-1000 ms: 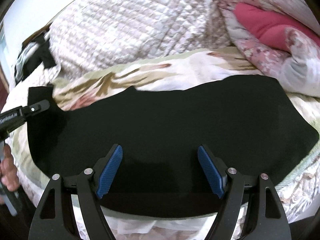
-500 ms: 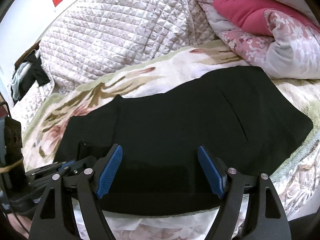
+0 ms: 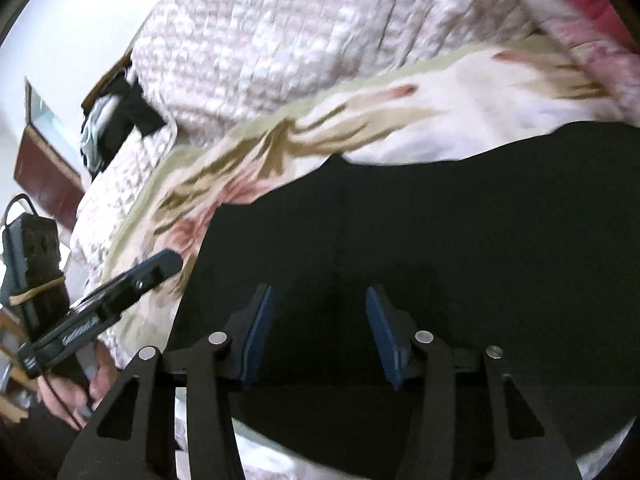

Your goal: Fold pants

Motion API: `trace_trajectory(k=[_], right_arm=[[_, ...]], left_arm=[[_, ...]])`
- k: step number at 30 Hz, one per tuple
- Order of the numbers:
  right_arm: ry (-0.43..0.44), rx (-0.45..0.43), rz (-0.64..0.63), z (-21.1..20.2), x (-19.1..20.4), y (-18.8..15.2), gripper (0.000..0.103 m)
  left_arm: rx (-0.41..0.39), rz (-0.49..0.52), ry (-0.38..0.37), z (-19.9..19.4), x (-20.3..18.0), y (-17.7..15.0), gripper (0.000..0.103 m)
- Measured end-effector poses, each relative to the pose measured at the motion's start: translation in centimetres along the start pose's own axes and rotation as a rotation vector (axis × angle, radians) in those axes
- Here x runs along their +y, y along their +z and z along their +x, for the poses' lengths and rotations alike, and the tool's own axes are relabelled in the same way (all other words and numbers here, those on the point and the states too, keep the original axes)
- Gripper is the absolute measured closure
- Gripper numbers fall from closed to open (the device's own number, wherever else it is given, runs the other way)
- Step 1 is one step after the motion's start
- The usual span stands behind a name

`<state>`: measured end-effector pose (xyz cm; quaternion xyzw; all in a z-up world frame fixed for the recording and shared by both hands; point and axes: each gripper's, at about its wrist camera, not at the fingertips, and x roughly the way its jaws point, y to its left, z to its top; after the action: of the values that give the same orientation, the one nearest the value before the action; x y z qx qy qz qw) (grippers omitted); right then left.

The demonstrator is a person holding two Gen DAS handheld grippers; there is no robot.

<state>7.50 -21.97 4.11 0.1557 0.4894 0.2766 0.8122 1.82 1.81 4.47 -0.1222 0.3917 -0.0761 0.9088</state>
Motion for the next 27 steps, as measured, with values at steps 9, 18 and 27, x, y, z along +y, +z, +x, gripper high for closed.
trace_trajectory(k=[9,18,27], right_arm=[[0.089,0.027,0.037,2.9,-1.1,1.3,0.055],[0.146,0.036,0.033,3.8,-0.7,2.0,0.059],[0.177,0.028,0.08,3.3,-0.7,1.6,0.1]], left_arm=[[0.037,-0.115,0.016,2.4,3.6,-0.6,0.067],[0.033,-0.122,0.017,2.5,3.4,-0.6,0.067],[0.016,-0.111,0.024,2.0,3.3,-0.6,0.067]])
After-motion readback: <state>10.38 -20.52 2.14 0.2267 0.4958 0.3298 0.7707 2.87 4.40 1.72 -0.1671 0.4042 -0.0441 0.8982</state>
